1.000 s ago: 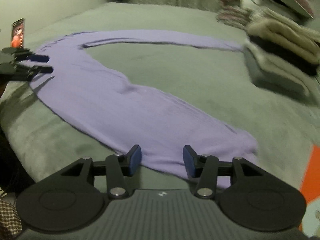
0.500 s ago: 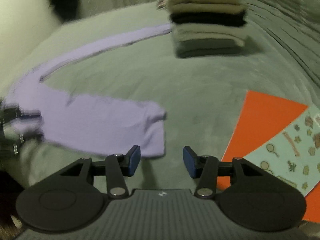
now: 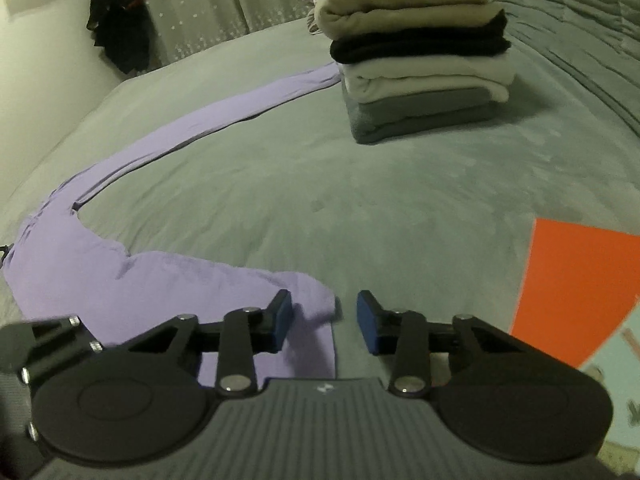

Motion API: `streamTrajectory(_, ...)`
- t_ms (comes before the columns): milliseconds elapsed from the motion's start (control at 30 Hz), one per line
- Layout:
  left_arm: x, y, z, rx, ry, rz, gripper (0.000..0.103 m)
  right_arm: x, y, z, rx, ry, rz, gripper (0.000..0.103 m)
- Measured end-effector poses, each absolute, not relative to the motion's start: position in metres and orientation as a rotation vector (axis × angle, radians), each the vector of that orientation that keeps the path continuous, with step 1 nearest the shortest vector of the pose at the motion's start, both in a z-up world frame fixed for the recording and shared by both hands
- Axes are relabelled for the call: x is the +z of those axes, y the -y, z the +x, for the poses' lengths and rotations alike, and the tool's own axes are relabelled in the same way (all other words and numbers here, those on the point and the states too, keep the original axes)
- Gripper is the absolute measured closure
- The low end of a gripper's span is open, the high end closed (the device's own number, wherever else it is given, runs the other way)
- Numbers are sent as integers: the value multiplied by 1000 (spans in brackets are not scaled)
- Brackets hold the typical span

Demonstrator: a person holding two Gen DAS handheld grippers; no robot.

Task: Fold clothes

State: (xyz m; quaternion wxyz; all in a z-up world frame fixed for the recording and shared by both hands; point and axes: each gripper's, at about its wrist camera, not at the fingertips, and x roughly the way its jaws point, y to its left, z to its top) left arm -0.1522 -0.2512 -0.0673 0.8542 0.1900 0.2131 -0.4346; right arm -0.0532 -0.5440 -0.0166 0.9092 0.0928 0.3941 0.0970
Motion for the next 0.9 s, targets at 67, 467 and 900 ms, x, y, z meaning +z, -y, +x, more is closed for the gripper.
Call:
streamTrajectory(67,-67,265,-153,-906,-455,396,69,-18,542,-50,210,-809,189,73)
streamTrajectory(467,-55,287,-166,-962,-449,228,103,1,540,-72,152,-767,147,101)
streamTrajectory(900,-53,275,-165,-1047,-495,179,69,-9,536,-78,74,-773,43,88)
